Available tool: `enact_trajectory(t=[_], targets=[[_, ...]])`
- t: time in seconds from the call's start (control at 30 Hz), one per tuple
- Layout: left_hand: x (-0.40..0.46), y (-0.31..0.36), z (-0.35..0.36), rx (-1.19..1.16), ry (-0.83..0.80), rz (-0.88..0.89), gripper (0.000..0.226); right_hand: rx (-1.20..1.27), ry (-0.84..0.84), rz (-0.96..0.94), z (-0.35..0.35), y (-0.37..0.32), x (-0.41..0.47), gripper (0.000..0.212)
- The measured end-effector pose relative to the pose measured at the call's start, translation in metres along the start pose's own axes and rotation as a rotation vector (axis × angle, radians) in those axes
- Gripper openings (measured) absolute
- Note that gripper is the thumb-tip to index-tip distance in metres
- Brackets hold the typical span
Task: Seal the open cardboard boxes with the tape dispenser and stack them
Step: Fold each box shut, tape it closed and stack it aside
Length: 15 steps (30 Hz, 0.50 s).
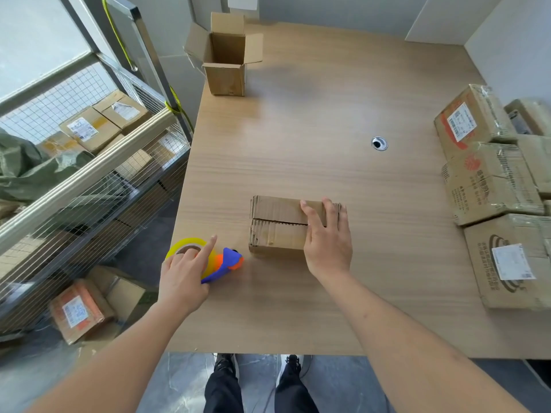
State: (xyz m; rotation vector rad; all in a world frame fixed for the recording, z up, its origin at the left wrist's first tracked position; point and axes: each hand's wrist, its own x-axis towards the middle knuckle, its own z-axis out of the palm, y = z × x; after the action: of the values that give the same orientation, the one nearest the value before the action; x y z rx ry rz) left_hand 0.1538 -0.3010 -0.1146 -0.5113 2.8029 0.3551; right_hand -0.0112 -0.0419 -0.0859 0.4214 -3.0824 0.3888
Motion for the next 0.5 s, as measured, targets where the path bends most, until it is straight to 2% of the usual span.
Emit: enact_trajectory(t=[0.13,0.27,0.33,0.5], targets=[[-0.005,-0.001,-0.014,-0.185,0.232,0.013,0.117,0.027,-0.072,0.013,-0.004,0.001,0.000,0.049],[0.000,-0.001,-0.043,-0.289,0.441,0.194,0.109,0.118,-0.138,0.028,-0.011,0.003,0.001,0.046],[0.005,0.005,-0.061,-0.313,0.477,0.306,0.106,0.167,-0.153,0.021,-0.015,0.003,0.000,0.044],[0.020,0.041,-0.092,-0.262,0.430,0.497,0.103,0.311,-0.202,-0.016,-0.024,0.001,-0.003,0.044]])
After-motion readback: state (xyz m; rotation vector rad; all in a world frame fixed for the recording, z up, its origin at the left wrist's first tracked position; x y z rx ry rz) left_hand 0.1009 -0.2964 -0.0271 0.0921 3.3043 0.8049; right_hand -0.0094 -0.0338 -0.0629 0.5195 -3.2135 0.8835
